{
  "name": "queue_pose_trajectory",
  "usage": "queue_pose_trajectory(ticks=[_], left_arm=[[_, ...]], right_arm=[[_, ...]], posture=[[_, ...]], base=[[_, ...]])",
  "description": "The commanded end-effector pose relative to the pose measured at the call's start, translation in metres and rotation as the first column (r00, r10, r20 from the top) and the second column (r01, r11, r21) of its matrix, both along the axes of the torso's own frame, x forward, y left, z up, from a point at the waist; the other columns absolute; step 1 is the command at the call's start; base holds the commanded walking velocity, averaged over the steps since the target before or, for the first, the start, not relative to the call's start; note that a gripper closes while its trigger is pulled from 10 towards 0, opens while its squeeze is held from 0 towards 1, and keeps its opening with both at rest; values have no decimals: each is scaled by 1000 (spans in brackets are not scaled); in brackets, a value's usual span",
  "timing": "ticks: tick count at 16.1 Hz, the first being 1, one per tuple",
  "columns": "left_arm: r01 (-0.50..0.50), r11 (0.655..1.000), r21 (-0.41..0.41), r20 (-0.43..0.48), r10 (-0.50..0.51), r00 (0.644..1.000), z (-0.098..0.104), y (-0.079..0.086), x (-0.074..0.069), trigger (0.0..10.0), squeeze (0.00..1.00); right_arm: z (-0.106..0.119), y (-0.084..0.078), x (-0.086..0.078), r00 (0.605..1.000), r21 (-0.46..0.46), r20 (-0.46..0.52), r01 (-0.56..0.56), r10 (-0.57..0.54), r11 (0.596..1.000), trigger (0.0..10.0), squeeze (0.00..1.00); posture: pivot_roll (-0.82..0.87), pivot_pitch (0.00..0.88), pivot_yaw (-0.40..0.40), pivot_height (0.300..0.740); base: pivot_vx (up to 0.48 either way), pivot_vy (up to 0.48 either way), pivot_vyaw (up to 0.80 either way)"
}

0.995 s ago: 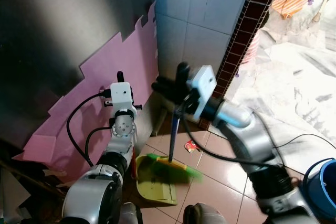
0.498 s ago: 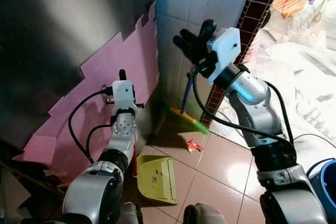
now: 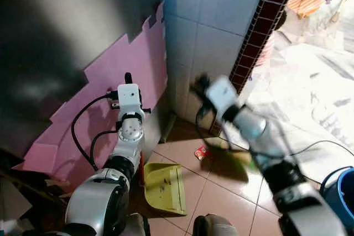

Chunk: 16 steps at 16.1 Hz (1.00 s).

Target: Sweep floor

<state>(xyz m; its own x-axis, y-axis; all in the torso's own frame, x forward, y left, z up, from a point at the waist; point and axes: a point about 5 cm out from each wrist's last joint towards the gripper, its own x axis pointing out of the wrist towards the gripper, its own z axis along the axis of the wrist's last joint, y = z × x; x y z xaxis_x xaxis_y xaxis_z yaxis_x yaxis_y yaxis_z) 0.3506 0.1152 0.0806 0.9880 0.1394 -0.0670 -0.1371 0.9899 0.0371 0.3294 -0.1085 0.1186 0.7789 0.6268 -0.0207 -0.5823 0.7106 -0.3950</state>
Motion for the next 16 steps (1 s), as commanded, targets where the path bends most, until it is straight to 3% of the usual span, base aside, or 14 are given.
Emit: queue_pose_trajectory(ticks=[1,4,8,10,13,15,16], left_arm=[[21,1000,12,-59,-21,998,-9,-1,-3,10000,0],[26,1000,13,-60,-25,998,-9,-2,-3,10000,0],[24,1000,10,-63,-23,998,-10,-2,-3,10000,0],[23,1000,7,-63,-23,998,-10,-2,-3,10000,0],[22,1000,4,-62,-22,998,-10,-3,-3,10000,0],[20,1000,4,-61,-20,998,-10,-3,-3,10000,0],[19,1000,3,-60,-18,998,-10,-3,-3,10000,0]], right_arm=[[7,8,0,999,38,37,-29,28,999,10000,0],[-4,21,-8,998,101,16,-63,62,993,10000,0],[0,32,-21,971,122,-31,-232,237,965,10000,0],[4,29,-33,918,11,-51,-393,393,920,10000,0],[3,15,-43,863,-150,-116,-504,491,850,10000,0],[6,7,-45,850,-223,-133,-526,509,820,10000,0],[25,-1,-32,886,-224,-64,-462,460,858,10000,0]], posture=[[-98,97,31,740],[-95,100,31,740],[-96,103,26,740],[-98,104,25,740],[-105,104,23,740],[-104,105,23,740],[-104,106,23,740]], base=[[0,0,0],[0,0,0],[0,0,0],[0,0,0],[0,0,0],[0,0,0],[0,0,0]])
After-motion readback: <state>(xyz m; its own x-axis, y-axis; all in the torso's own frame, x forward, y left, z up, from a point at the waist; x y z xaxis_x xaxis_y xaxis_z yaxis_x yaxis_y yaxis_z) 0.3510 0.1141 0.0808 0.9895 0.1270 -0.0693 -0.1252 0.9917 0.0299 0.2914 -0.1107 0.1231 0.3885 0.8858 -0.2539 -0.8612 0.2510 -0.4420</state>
